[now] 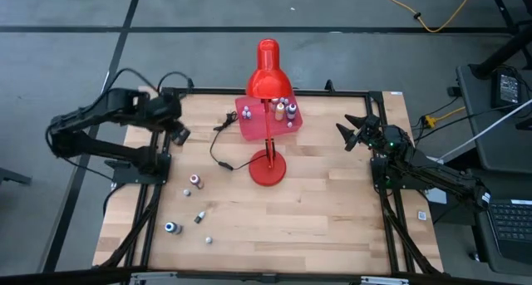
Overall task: Pick & Place food coloring
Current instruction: Put the small red food coloring bottle into the red bin
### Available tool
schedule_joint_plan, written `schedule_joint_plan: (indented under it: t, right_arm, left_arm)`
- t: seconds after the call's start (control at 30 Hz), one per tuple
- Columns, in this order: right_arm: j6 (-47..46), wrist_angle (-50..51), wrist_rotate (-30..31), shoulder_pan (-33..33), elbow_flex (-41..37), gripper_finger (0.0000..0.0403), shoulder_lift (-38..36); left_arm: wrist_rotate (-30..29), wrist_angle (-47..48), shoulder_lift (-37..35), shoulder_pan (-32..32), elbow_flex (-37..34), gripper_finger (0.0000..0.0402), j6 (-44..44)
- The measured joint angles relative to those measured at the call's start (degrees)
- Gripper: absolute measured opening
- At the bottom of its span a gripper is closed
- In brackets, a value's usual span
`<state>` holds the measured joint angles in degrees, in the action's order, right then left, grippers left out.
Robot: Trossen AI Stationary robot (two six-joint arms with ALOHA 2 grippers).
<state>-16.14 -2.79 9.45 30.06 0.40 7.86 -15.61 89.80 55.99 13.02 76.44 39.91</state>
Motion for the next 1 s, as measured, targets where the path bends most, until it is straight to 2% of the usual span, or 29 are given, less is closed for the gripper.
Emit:
schedule_joint_plan:
  t: [0.23, 0.43, 0.57, 1.0]
  right_arm:
    - [-0.06, -0.02, 0.00, 0.00, 0.00, 0.0306, -0.02]
    - [-0.03, 0.00, 0.00, 0.00, 0.00, 0.0306, 0.00]
    - [-0.08, 0.00, 0.00, 0.01, 0.00, 0.0306, -0.01]
    - [-0.05, 0.00, 0.00, 0.00, 0.00, 0.0306, -0.01]
  left_arm:
    - [4.52, 0.18, -5.07, -8.47, -10.90, 0.0196, 8.55]
    - [7.05, 0.20, -6.02, -15.65, -19.77, 0.0196, 13.82]
    - [7.71, -0.58, -6.05, -20.85, -23.56, 0.0196, 15.56]
    - [12.76, -12.84, -3.40, -35.61, -32.30, 0.0196, 22.72]
